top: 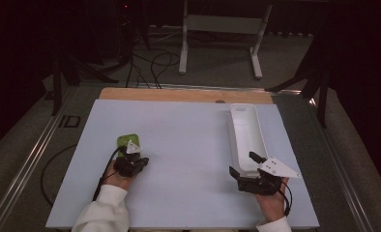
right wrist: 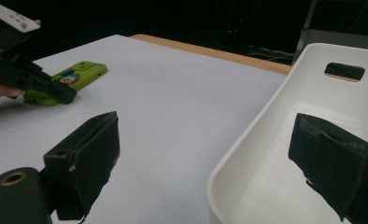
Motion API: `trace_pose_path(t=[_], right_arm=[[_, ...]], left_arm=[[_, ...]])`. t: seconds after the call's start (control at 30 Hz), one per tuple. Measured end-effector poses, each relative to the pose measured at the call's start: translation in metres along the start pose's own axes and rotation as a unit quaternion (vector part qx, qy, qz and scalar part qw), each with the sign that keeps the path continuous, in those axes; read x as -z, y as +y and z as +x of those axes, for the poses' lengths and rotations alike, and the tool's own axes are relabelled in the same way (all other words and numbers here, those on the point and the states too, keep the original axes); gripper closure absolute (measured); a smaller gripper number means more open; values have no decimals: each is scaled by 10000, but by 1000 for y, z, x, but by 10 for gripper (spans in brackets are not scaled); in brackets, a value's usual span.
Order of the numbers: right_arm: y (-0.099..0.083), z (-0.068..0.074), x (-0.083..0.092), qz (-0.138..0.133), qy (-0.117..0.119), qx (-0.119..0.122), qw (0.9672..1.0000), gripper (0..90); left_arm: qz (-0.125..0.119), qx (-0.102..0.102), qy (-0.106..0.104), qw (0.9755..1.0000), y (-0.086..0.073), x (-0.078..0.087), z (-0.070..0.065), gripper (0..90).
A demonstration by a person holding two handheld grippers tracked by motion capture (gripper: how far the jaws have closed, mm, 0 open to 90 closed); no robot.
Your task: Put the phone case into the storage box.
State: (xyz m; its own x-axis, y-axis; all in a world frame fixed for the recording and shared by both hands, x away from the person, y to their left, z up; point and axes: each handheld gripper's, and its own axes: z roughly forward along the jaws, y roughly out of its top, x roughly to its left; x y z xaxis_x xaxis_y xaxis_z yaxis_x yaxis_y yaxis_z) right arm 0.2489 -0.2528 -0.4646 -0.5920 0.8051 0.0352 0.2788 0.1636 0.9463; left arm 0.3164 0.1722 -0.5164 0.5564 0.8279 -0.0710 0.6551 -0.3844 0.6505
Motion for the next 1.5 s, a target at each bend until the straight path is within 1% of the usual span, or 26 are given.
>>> trace_pose_path(t=[0.03,0.2,0.23,0.37,0.47,0.53,0.63,0.7,0.77,0.8,0.87,0.97,1.03,1.1,1.13,1.17,1.2,1.23,1.27,1.3,1.33,1.37,1.4,1.43,1.47,1.5], right_arm=[[0,0,0,-3,2,10,10000,88],[1,-1,-1,14,-11,31,10000,88],[2,-1,-1,13,-2,38,10000,88],[4,-3,-2,23,-10,54,10000,88],[6,-5,-3,40,-7,74,10000,88],[7,-7,-4,49,-19,89,9999,88],[6,-9,-5,60,-39,95,9999,88],[6,-11,-5,120,-58,86,9999,88],[5,-13,-6,132,-51,87,9999,87],[5,-14,-6,142,-48,92,9998,87],[6,-16,-8,161,-54,82,9998,87],[7,-18,-10,138,-42,106,9998,87],[7,-19,-10,136,-36,95,9999,87],[7,-19,-11,132,10,76,9999,87],[7,-19,-11,136,44,60,9999,87],[7,-20,-10,132,61,71,9999,87],[6,-20,-10,134,38,92,9999,87],[6,-20,-10,115,42,82,9999,87],[6,-20,-9,106,62,59,9999,87],[6,-20,-9,100,80,57,9999,87],[6,-20,-9,82,84,70,9999,87],[5,-19,-9,63,100,73,9999,87],[5,-18,-9,51,110,72,9999,87],[5,-18,-9,51,110,72,9999,87],[5,-17,-9,33,107,74,9999,87],[5,-17,-8,4,111,101,9999,87]], left_arm=[[7,-17,33,10000,-3,3,1,900],[-68,181,172,9997,-17,15,11,900],[-68,174,230,9996,-20,18,13,900],[-103,255,375,9989,-31,27,20,900],[-150,347,479,9981,-38,33,26,900],[-207,432,522,9975,-42,35,30,900],[-263,482,549,9970,-45,37,33,900],[-282,483,547,9969,-46,37,33,900],[-321,430,547,9971,-46,37,33,899],[-388,418,504,9971,-46,38,32,898],[-502,386,495,9968,-45,40,32,894],[-819,250,355,9957,-43,47,30,866],[-1057,151,272,9939,-41,53,28,825],[-1277,73,261,9914,-38,61,27,742],[-1362,28,224,9904,-38,65,27,718],[-1445,-6,223,9893,-37,69,26,699],[-1523,-45,244,9880,-37,74,26,660],[-1583,-40,184,9872,-36,78,27,616],[-1642,-57,182,9862,-36,82,27,589],[-1718,-63,225,9848,-37,86,27,571],[-1768,-56,178,9841,-37,90,28,535],[-1807,-48,130,9834,-38,92,30,530],[-1832,-51,230,9828,-38,95,30,480],[-1832,-51,230,9828,-38,95,30,398],[-1880,-130,400,9813,-40,97,29,398],[-1934,-134,456,9800,-40,99,29,282]])
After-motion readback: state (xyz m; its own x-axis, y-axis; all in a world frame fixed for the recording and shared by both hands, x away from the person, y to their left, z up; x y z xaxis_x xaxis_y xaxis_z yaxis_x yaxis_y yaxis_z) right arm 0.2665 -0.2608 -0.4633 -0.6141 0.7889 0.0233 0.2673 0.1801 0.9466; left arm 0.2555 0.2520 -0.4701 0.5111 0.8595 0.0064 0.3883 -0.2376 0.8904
